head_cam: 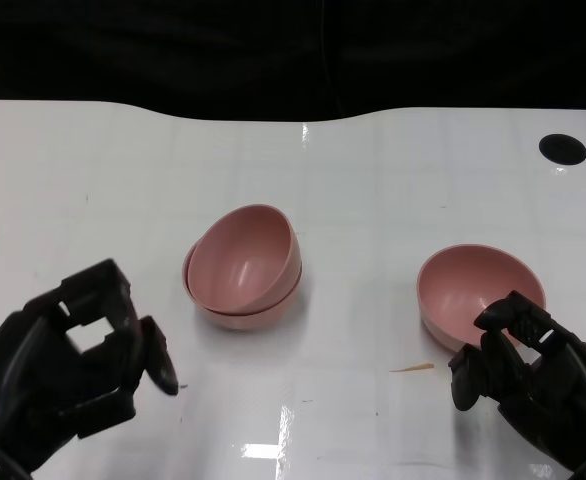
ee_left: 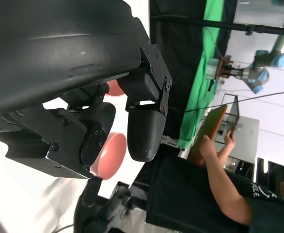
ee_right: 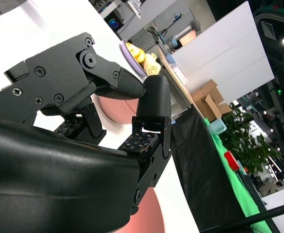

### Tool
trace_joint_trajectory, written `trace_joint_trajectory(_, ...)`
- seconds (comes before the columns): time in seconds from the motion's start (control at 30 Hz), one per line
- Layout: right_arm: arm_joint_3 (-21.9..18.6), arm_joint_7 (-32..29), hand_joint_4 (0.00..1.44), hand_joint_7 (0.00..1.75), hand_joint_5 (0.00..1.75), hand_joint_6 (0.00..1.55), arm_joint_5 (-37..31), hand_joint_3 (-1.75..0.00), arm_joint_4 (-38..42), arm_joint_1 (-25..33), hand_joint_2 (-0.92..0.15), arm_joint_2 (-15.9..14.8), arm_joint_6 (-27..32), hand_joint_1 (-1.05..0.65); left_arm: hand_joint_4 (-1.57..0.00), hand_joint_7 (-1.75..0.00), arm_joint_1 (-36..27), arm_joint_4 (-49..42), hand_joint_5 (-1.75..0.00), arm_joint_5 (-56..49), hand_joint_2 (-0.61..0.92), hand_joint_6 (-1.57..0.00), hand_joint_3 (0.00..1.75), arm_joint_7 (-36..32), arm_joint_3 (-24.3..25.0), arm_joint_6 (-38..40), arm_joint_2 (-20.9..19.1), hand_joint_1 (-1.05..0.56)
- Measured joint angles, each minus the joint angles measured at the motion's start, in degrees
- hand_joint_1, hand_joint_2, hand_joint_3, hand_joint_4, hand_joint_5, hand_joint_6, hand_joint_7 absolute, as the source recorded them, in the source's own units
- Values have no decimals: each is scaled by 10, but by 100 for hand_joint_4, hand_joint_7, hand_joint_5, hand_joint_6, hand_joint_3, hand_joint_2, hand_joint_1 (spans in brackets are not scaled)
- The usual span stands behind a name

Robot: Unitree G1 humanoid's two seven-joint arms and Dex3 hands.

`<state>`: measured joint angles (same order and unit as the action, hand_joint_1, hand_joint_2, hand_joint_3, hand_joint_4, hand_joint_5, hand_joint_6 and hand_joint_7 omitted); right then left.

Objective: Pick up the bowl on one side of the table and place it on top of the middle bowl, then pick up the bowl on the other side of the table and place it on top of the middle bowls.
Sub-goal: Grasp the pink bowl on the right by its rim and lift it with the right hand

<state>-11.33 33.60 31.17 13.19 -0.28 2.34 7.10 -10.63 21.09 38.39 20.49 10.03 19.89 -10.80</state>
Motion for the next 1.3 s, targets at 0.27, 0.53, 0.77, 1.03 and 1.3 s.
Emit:
trace_joint_trajectory(0.27, 0, -5, 92, 125, 163, 93, 0, -93, 0, 0, -57, 1, -1, -8, -106, -175, -15, -31, -175, 4, 75, -89, 146, 49, 11, 19, -25, 14)
trace_joint_trajectory(0.53, 8, -7, 91, 128, 163, 89, -38, -89, 0, 1, -59, 3, -80, -9, -104, -175, -16, -77, -175, 4, 74, -88, 149, 82, 19, 29, -39, 13)
trace_joint_trajectory(0.77, 16, -24, 97, 123, 153, 90, -112, -80, 28, 1, -68, 36, -290, -14, -108, -175, -13, -95, -175, 4, 69, -91, 162, 90, 28, 48, -48, 15)
trace_joint_trajectory(1.03, 35, -73, 96, 116, 141, 90, -203, -64, 45, 0, -79, 20, -443, -17, -110, -175, -11, -95, -175, 9, 69, -93, 164, 95, 34, 62, -49, 15)
trace_joint_trajectory(1.3, 43, -206, 40, 2, 5, 45, -481, -45, -7, 1, -92, -36, -462, -78, -110, -175, -14, -87, -175, 11, 78, -94, 159, 94, 35, 66, -47, 19)
